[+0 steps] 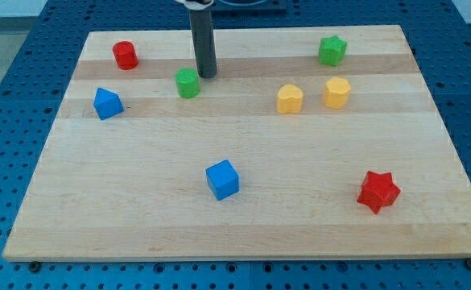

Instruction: Arrange the heart and green star vertically

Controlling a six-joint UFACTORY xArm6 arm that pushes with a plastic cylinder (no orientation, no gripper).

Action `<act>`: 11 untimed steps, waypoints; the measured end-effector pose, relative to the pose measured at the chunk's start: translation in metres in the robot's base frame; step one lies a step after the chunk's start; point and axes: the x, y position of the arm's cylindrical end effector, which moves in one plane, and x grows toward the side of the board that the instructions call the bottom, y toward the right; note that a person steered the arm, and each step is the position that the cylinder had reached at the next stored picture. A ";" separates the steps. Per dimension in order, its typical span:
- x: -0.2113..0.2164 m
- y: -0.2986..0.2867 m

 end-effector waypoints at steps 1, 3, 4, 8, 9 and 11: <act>0.006 -0.037; 0.081 0.093; 0.038 0.169; -0.025 0.231; -0.037 0.257; -0.055 0.188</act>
